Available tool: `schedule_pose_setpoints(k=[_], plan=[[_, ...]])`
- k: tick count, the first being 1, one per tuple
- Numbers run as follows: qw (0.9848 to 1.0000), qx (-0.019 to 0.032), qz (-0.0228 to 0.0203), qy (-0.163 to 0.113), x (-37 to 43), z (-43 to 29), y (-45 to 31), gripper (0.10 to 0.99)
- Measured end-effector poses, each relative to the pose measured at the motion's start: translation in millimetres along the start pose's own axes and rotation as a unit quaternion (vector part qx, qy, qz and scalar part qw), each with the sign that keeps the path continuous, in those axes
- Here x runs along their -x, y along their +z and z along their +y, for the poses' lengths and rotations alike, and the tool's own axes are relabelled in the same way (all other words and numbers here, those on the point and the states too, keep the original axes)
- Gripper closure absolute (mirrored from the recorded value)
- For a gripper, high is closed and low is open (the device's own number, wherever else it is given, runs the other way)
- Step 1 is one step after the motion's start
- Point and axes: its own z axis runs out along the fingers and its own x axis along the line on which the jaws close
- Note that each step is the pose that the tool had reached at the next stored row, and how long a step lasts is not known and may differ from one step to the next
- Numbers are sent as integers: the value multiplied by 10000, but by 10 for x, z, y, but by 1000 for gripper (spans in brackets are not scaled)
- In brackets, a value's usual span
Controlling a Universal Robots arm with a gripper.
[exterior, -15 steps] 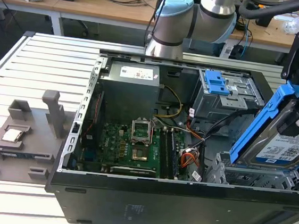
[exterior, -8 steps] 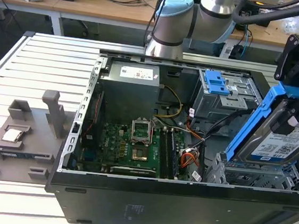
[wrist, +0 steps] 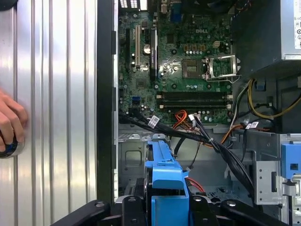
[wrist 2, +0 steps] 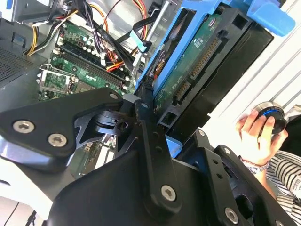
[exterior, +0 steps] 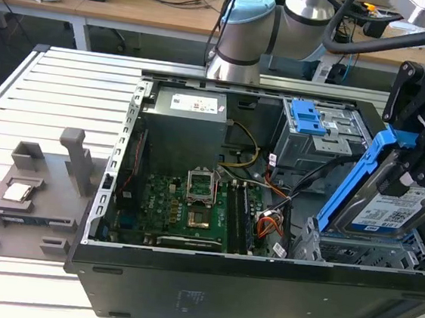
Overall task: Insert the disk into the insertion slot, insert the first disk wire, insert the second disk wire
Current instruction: 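Insert the disk into the insertion slot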
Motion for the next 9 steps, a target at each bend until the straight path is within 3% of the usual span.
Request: schedule_pose_setpoints(k=[9], plan=[[10000, 0, 1, -10, 20, -5, 100, 722]])
